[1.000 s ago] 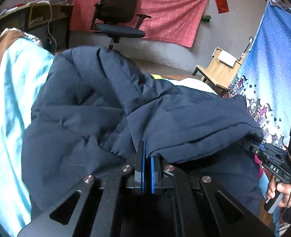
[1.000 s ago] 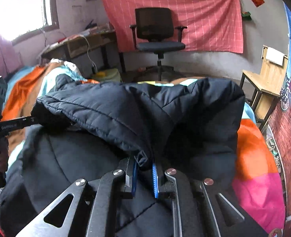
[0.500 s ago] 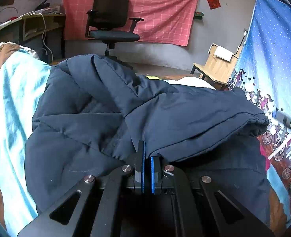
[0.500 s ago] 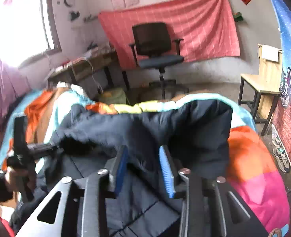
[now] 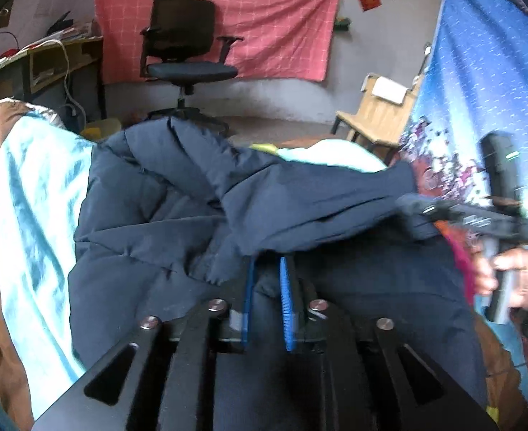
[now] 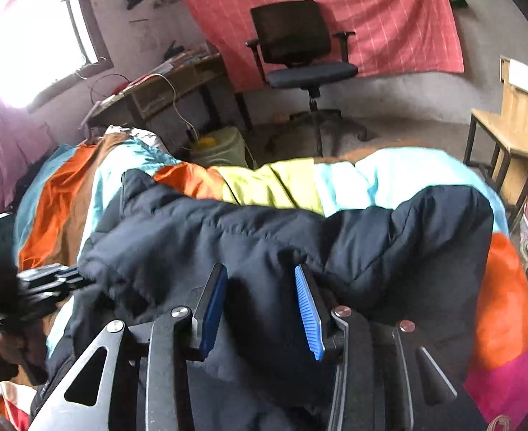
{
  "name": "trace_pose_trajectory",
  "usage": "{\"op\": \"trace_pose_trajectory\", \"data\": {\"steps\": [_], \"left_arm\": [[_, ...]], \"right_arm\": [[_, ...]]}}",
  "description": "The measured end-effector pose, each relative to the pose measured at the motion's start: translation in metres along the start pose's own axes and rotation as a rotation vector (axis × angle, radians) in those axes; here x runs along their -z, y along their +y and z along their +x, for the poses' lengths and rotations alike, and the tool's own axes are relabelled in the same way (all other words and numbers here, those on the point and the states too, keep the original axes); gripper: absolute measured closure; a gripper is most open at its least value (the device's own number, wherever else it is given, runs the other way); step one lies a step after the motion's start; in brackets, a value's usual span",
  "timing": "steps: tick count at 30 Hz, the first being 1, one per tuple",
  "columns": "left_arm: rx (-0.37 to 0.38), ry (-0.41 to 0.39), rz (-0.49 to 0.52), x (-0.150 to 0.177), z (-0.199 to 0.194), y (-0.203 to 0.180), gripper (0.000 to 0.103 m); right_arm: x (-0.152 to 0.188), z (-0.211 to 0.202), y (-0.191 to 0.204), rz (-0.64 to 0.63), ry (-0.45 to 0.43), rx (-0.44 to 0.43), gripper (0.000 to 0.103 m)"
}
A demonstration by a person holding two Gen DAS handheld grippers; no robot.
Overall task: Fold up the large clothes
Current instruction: 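Open the right tool to release the hem while the left tool keeps holding it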
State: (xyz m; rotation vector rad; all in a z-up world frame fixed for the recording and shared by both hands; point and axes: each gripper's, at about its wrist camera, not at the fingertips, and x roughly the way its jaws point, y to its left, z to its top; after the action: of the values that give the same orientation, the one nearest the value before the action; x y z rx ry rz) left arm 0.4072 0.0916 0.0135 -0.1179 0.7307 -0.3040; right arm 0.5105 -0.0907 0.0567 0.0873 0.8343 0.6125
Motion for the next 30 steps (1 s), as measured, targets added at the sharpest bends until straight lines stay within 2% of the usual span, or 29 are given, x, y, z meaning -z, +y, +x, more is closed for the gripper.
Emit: {"op": "trace_pose_trajectory", "data": {"steps": [1, 3, 4, 7, 9, 10, 12, 14, 17, 21, 27, 30], "left_arm": [[0.02, -0.038, -0.005, -0.002, -0.011, -0.001, 0.074], [0.046, -0.119, -0.018, -0.011, -0.025, -0.001, 0.065], [0.057, -0.139, -0.017, -0.019, -0.024, -0.003, 0.065], [0.069, -0.089, 0.007, -0.047, 0.007, -0.011, 0.065], [0.093, -0.005, 0.027, -0.064, 0.043, -0.015, 0.065], [0.097, 0.064, 0.033, -0.068, 0.066, -0.012, 0.07], [0.095, 0.171, 0.042, -0.07, 0.099, -0.006, 0.072], [0.074, 0.205, 0.075, -0.066, 0.114, -0.003, 0.075], [0.058, 0.226, 0.095, -0.057, 0.129, 0.003, 0.079], [0.049, 0.208, 0.097, -0.043, 0.143, 0.012, 0.08], [0.04, 0.155, 0.108, -0.026, 0.154, 0.016, 0.08], [0.01, 0.146, 0.134, -0.027, 0.151, 0.013, 0.08]], "right_arm": [[0.003, 0.002, -0.001, 0.0, 0.008, 0.001, 0.066], [0.008, 0.007, -0.004, -0.008, 0.022, 0.003, 0.066], [0.01, 0.008, -0.005, -0.011, 0.026, 0.003, 0.066], [0.009, 0.014, -0.008, -0.012, 0.038, 0.002, 0.066], [0.008, 0.017, -0.009, -0.012, 0.043, 0.005, 0.066], [0.008, 0.018, -0.01, -0.008, 0.044, 0.004, 0.066], [0.007, 0.02, -0.014, 0.001, 0.048, -0.001, 0.066], [0.006, 0.025, -0.017, -0.005, 0.06, 0.009, 0.066], [0.007, 0.038, -0.02, -0.014, 0.091, 0.019, 0.066], [0.011, 0.059, -0.027, -0.031, 0.124, 0.042, 0.066], [0.02, 0.083, -0.034, -0.047, 0.115, 0.061, 0.066], [0.019, 0.09, -0.033, -0.062, 0.115, 0.083, 0.066]]}}
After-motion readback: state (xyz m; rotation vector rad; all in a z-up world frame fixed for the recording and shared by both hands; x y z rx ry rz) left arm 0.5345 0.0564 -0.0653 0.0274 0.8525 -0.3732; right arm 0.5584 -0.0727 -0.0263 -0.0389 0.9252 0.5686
